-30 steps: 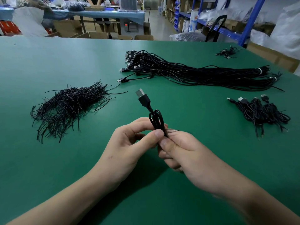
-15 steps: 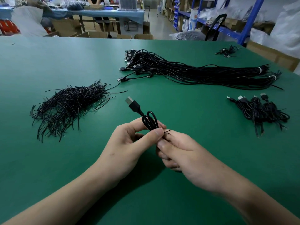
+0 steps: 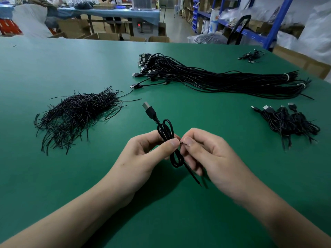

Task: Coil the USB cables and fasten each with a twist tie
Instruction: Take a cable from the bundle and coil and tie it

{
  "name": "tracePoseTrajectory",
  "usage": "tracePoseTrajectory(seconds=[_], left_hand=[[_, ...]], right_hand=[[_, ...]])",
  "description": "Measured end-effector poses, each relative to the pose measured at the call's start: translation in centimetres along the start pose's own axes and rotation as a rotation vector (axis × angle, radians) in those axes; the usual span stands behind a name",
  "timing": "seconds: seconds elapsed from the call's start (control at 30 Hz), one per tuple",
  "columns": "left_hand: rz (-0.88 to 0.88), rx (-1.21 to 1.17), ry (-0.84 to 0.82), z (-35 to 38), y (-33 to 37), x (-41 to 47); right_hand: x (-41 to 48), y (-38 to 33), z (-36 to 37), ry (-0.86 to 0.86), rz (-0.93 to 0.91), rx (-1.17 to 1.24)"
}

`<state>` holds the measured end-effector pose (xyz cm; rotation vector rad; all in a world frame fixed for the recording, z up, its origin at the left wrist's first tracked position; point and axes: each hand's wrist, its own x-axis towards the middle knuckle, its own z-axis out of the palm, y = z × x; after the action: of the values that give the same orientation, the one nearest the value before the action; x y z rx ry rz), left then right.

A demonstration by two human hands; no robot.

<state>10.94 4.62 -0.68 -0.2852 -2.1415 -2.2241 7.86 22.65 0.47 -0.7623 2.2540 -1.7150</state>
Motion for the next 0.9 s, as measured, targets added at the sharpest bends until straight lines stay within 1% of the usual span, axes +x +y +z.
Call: tracePoseTrajectory(seconds=[0.1,0.23,0.4,0.57,0.73,0.9], left_hand=[[-0.012,-0.032,0.003,-0.2,0.0,-0.1],[0.005,-0.069,-0.044,-0.1,-0.1,-0.1],[0.077,-0.129,-0.082,0.2,0.1,0.0],[0.114,-0.162,-0.121,0.1,0.1,0.2],[0.110,-0.177,-0.217,-0.6,0.2,0.1],[0.086,-0.146,-0.275,-1.3,0.6,0.4]], right_hand=[[0.1,-0.1,0.0,-0.008,0.000,0.075],[0.0,-0.4,0.3,0.018,0.010,0.159],[-0.1,-0.9,0.8,0.027,0.152,0.425],[-0.2,-1.2,0.9,-0.016,0.221,0.625],[-0.4,-1.3,0.7,-0.067,0.239,0.615],[-0.4,-1.3,0.4,-0.108,0.256,0.575]])
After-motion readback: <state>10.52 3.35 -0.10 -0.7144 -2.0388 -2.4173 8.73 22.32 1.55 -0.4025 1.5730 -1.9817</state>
